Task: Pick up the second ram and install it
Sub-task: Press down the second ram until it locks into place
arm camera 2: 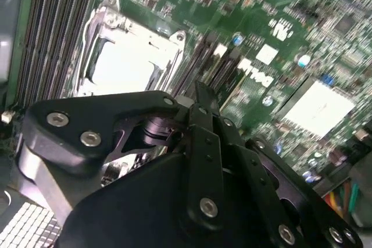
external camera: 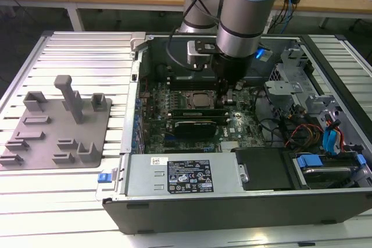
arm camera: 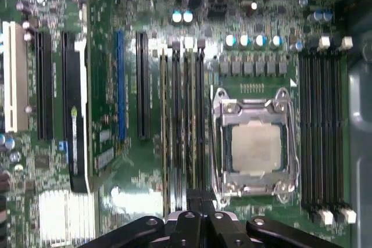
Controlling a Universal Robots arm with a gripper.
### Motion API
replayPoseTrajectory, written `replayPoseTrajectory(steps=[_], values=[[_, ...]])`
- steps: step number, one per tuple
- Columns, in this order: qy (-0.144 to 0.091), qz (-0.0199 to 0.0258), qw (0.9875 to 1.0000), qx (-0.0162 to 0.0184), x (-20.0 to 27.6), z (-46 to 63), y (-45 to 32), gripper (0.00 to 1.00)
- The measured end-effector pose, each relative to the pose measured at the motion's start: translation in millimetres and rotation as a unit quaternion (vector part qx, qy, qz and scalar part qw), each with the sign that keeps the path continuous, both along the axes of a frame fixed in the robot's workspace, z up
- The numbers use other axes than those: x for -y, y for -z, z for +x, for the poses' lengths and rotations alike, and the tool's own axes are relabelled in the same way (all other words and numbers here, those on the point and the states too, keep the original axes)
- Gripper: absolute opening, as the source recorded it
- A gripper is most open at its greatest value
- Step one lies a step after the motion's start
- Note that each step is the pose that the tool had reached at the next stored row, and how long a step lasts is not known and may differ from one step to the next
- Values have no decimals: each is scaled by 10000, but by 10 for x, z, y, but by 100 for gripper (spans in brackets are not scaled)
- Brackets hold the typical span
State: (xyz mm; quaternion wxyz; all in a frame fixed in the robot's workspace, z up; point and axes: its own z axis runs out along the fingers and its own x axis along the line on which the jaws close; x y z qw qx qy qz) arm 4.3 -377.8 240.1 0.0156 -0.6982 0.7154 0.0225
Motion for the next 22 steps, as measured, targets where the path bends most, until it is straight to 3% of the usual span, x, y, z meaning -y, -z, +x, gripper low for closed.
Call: replayPoseTrajectory(steps=[3, 5, 8, 10, 22], values=[[0, 1, 10000, 17, -1, -228, 0, 8], [1, 1, 10000, 22, -1, -299, 0, 8], [0, 1, 10000, 40, -5, -515, 0, 8], [1, 1, 10000, 43, -7, -597, 1, 8], [-5, 0, 10000, 44, 9, -617, 21, 8]])
